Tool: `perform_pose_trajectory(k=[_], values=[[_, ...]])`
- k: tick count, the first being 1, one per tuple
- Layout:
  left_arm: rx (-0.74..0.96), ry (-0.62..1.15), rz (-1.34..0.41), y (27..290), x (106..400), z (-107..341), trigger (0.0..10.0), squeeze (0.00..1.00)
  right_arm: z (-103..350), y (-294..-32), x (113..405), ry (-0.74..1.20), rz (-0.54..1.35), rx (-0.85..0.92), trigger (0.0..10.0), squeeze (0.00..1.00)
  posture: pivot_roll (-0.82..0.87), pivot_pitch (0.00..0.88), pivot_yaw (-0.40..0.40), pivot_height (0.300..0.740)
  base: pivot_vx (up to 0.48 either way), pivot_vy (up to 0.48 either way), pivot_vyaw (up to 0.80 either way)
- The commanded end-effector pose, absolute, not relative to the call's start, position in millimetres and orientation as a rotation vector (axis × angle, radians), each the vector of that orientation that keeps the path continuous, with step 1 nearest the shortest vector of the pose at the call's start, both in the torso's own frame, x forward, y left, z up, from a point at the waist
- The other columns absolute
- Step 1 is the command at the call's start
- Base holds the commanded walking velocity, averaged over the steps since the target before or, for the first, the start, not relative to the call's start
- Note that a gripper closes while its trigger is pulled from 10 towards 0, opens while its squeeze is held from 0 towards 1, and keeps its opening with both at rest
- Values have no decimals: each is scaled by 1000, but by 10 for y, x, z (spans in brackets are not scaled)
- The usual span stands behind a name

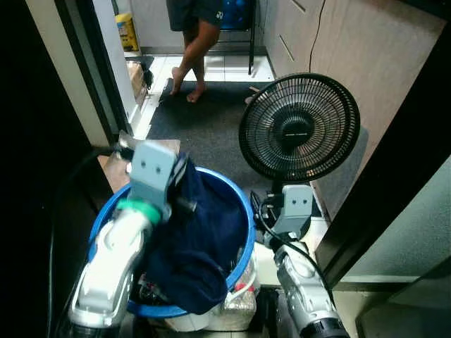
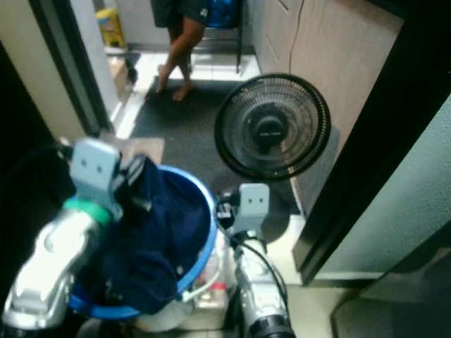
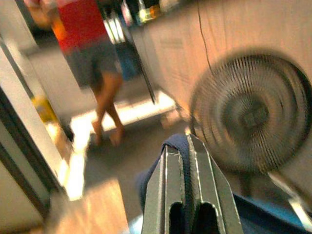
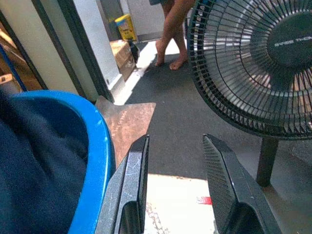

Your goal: Clothes washing

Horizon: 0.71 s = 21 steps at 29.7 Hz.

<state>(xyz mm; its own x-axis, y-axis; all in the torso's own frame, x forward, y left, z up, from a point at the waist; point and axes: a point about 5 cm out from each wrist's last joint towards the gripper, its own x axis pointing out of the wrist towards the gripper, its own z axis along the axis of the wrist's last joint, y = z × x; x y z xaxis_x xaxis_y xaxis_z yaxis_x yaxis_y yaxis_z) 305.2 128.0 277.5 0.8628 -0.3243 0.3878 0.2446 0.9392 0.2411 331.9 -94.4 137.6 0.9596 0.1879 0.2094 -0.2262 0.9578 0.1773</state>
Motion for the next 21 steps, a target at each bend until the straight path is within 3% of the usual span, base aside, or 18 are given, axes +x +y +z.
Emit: perform_pose_trajectory(k=[1,12,21], values=[[172,-563,-245,1375,2974,3092,10000,0,1615,-896,3328,-296,234,226,10000,0,91,60,28,462,0,0,0],[-45,-629,-234,1400,2912,3423,10000,0,2304,-966,3278,-538,244,267,10000,0,76,49,21,462,0,0,0],[40,-605,-250,1370,2908,3388,10000,0,2381,-1010,3299,-559,226,257,10000,0,72,37,24,462,0,0,0]])
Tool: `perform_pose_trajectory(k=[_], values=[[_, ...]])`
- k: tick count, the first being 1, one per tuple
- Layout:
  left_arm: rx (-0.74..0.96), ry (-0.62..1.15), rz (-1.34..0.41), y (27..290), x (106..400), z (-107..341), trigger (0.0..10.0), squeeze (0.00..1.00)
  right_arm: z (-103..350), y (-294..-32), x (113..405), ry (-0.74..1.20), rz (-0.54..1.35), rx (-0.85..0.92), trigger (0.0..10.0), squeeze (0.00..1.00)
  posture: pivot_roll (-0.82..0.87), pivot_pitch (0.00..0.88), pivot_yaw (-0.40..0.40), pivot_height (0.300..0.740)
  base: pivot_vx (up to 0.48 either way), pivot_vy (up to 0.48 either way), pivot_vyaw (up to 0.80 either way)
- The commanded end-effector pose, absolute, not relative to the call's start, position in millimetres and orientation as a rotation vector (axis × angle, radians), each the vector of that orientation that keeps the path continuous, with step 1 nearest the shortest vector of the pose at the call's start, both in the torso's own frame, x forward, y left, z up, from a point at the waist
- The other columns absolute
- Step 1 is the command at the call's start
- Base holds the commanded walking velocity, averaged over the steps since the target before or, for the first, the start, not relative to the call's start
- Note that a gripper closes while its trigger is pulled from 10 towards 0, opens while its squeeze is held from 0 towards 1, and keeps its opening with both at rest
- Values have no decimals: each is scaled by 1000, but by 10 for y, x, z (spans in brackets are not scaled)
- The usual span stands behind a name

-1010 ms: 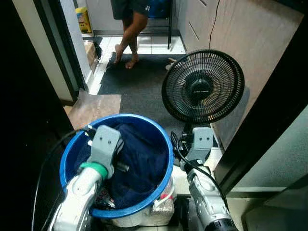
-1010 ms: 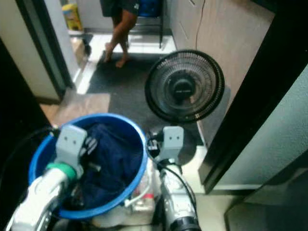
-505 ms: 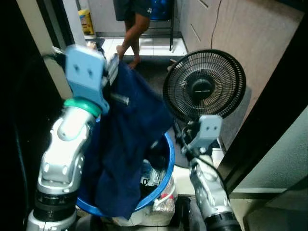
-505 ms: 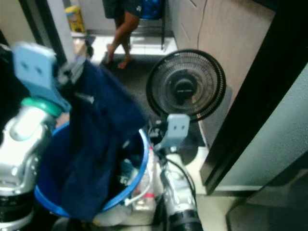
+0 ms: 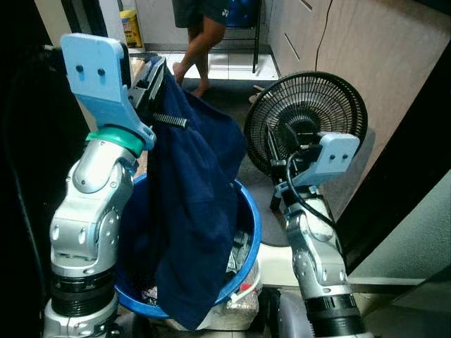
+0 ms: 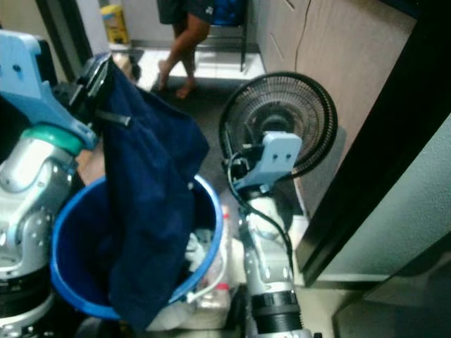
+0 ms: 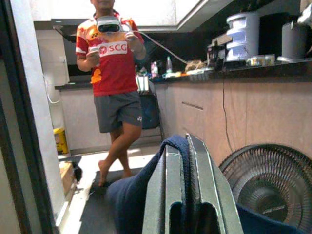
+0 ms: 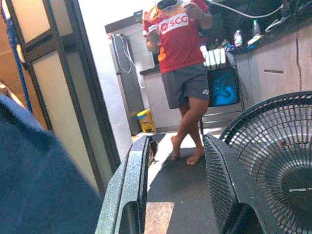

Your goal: Clothes washing

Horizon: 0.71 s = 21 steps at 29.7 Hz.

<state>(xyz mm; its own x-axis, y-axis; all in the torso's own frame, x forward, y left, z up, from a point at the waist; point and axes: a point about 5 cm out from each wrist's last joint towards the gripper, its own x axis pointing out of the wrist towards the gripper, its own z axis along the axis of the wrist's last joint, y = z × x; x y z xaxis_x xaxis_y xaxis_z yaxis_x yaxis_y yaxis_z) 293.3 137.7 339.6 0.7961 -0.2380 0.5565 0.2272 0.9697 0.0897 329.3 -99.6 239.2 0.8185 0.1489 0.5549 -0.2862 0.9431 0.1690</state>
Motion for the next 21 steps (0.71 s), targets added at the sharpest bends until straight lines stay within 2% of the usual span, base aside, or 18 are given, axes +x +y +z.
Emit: perform_pose_trajectory(k=[1,6,21], values=[[40,-605,-250,1370,2908,3388,10000,0,2381,-1010,3299,-559,226,257,10000,0,72,37,24,462,0,0,0],[52,-496,-218,1399,2965,3152,10000,0,2251,-1078,3298,-491,193,265,10000,0,68,36,20,462,0,0,0],[35,-458,-213,1417,3010,3081,10000,0,2234,-1146,3310,-461,169,256,10000,0,60,22,14,491,0,0,0]])
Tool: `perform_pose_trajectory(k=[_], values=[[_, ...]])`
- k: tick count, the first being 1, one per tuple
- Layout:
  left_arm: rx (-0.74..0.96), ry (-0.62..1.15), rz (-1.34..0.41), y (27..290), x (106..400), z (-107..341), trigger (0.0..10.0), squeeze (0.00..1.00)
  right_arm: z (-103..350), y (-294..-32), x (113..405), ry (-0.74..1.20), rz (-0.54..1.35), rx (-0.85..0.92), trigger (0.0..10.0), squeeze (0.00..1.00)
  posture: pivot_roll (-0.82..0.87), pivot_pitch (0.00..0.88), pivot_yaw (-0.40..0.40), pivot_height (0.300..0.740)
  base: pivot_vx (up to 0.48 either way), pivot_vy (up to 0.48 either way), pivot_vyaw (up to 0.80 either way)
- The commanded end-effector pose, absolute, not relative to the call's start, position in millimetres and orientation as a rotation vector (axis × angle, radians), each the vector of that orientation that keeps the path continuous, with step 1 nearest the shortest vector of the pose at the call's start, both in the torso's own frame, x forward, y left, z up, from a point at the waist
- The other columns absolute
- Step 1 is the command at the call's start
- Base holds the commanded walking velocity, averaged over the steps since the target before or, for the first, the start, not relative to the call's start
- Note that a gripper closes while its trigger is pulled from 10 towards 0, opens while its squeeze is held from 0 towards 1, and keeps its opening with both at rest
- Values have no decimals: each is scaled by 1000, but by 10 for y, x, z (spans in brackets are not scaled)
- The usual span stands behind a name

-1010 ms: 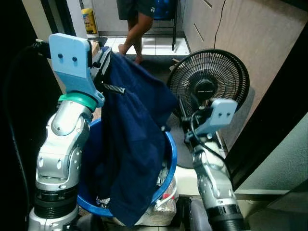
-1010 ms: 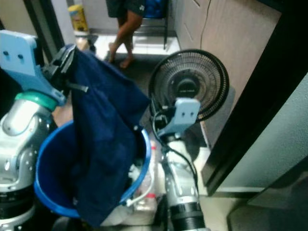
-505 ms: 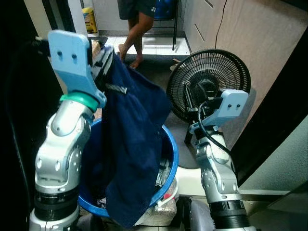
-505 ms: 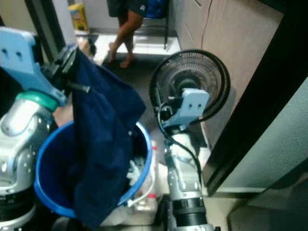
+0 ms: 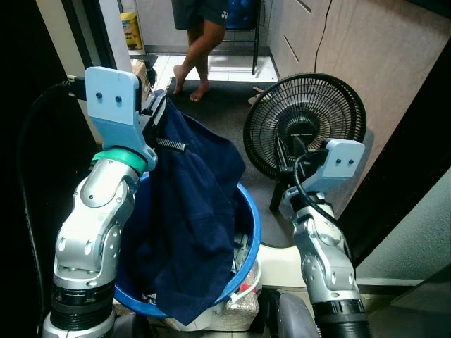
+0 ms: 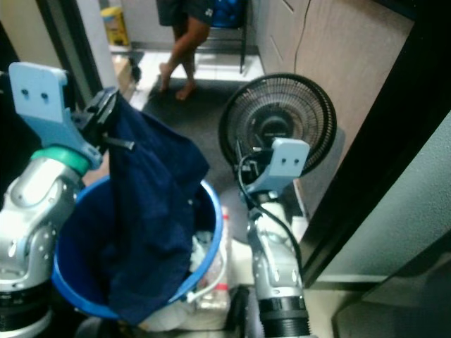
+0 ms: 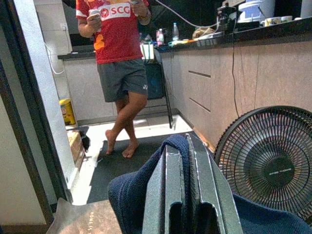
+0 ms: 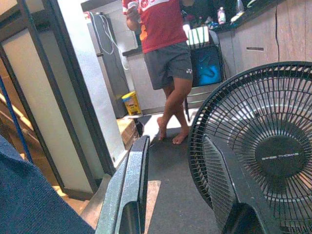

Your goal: Clothes washing

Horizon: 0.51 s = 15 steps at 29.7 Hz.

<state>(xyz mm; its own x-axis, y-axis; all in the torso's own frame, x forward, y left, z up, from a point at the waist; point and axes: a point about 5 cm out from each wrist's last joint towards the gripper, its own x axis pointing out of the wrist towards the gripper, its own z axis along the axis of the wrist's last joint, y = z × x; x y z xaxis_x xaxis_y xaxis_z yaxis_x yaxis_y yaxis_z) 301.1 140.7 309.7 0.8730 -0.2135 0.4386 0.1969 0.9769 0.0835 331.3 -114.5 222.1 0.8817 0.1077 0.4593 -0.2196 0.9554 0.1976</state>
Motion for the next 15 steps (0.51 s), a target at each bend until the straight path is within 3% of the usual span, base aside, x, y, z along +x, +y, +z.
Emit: perform_pose_trajectory(k=[1,15], values=[[38,-453,-210,1426,3011,3067,10000,0,2234,-1140,3312,-460,172,255,10000,0,60,22,14,496,0,0,0],[45,-440,-199,1427,3005,3032,10000,0,2235,-1116,3314,-454,178,252,10000,0,66,31,15,520,0,0,0]])
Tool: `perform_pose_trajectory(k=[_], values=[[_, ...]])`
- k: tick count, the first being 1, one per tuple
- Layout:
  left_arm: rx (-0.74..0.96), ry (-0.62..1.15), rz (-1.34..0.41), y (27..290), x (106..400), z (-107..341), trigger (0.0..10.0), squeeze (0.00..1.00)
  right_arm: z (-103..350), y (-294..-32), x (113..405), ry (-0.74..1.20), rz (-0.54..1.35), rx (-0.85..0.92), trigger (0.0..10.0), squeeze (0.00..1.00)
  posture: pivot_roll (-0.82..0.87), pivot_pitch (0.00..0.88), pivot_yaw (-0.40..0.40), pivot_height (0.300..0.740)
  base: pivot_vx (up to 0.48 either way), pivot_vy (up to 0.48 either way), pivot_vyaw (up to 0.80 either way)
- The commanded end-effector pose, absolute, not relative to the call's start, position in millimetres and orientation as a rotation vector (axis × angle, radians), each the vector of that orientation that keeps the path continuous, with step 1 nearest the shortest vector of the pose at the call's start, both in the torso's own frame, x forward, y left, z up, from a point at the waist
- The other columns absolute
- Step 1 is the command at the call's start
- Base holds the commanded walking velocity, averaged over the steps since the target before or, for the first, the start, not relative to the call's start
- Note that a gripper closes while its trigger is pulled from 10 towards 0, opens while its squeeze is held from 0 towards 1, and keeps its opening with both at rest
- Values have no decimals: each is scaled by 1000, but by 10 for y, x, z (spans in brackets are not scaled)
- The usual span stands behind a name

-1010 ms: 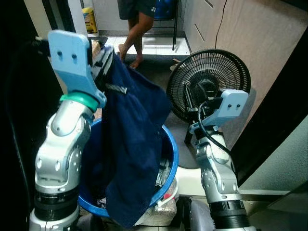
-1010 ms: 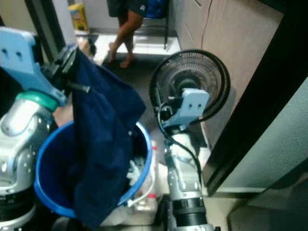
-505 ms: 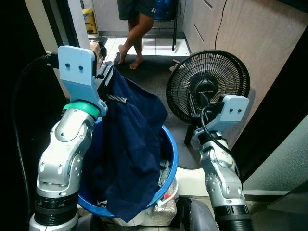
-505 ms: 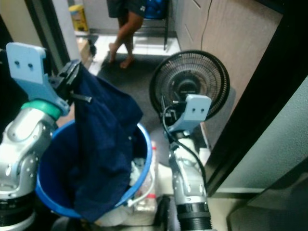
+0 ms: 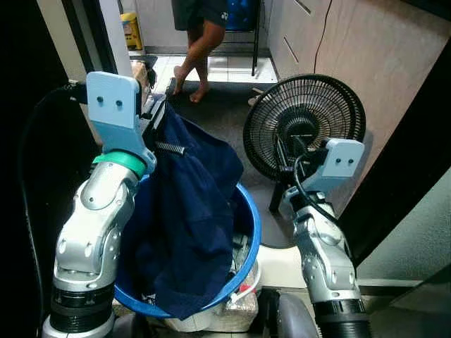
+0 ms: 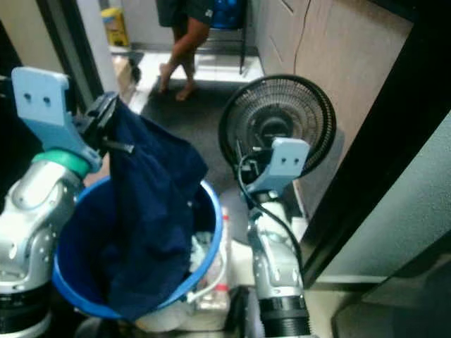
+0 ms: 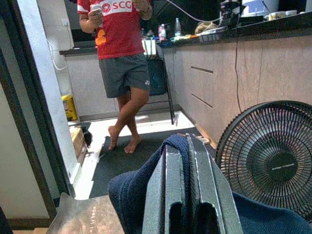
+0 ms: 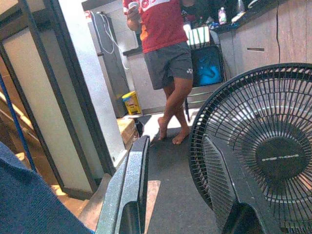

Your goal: Clothes washing

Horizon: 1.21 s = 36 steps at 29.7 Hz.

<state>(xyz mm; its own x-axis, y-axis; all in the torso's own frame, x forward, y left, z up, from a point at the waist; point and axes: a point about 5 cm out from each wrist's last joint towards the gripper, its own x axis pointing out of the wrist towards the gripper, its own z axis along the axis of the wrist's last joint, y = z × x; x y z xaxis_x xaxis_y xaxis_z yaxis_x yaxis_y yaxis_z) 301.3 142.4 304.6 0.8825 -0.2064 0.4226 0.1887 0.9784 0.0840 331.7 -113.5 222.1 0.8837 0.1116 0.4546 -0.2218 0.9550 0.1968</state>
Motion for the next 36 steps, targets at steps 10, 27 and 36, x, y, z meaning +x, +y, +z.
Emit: perform_pose_trajectory(k=[10,27,36], values=[[52,-438,-199,1419,3004,3038,10000,0,2240,-1103,3314,-449,180,259,10000,0,74,32,17,545,0,0,0],[58,-436,-198,1415,3006,3039,10000,0,2243,-1091,3317,-449,183,265,10000,0,75,29,22,593,0,0,0],[55,-432,-198,1409,3006,3027,10000,0,2239,-1099,3312,-448,182,262,10000,0,73,32,20,623,0,0,0]])
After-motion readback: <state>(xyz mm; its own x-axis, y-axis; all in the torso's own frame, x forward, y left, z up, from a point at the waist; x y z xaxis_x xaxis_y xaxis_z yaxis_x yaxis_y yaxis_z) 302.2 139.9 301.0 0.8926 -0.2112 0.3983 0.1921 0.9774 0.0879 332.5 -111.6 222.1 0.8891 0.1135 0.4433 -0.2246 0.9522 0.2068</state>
